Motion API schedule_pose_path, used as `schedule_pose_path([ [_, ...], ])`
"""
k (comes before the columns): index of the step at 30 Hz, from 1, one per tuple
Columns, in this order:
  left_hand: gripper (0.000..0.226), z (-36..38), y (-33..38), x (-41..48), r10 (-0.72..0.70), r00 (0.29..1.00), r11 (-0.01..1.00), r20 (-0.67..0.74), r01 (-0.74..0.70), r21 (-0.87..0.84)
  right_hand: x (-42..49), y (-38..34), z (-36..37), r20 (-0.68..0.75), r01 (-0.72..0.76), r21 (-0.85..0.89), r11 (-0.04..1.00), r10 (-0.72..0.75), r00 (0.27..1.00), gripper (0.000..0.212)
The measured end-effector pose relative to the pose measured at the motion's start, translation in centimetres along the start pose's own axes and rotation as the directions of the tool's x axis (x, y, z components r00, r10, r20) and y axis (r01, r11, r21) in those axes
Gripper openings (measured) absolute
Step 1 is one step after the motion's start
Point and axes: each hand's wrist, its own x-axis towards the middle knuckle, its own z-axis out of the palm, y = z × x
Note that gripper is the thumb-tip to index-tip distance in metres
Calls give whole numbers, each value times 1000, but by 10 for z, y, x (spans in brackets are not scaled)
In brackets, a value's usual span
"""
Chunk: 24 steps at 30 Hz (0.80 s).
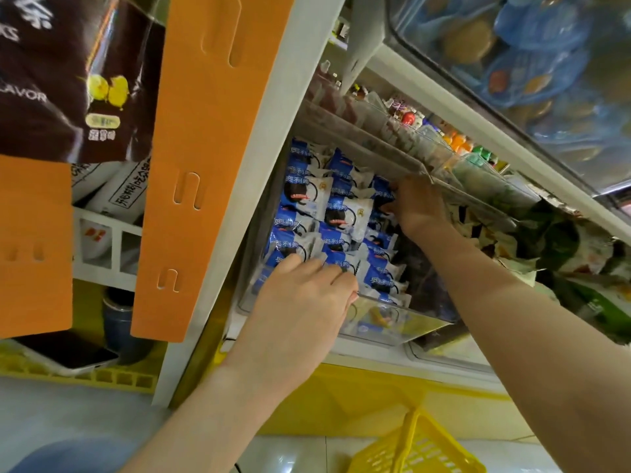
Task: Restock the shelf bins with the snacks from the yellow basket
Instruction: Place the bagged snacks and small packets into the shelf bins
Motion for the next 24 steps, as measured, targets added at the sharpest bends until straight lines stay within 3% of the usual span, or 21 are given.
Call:
schedule_pose_path([
  [3, 40, -1, 0, 0, 6, 1000, 1000, 3, -6, -11, -3, 1, 0, 12, 44, -85, 995, -43, 999, 49],
  [6, 40, -4, 0, 0, 3, 1000, 1000, 25, -2, -8, -15, 0, -10, 34, 13, 95, 995, -17, 999, 54],
  [10, 26, -6, 4, -2, -8, 999, 1000, 40, 7, 18, -65, 5, -37, -21, 36, 277, 960, -31, 999, 36],
  [13, 19, -2, 12, -5, -16, 1000, 998, 11, 16, 67, -129, 15, -48, -16, 65, 416, 907, -64, 998, 39],
  [16, 22, 7, 25, -11, 1, 1000, 998, 0, -1, 65, -194, 25, -48, -25, 190, 375, 907, -195, 981, 45],
  [19, 24, 22, 44, -19, 92, 996, 995, 3, -92, 27, -244, 38, -29, -90, 376, 117, 919, -367, 926, 48],
  [22, 25, 46, 66, -38, 166, 984, 986, 68, -164, -29, -285, 57, -8, -96, 339, 148, 929, -327, 940, 48],
  [24, 27, 68, 82, -53, 139, 971, 988, 194, -122, -97, -314, 74, 8, -74, 262, 240, 935, -251, 965, 48],
])
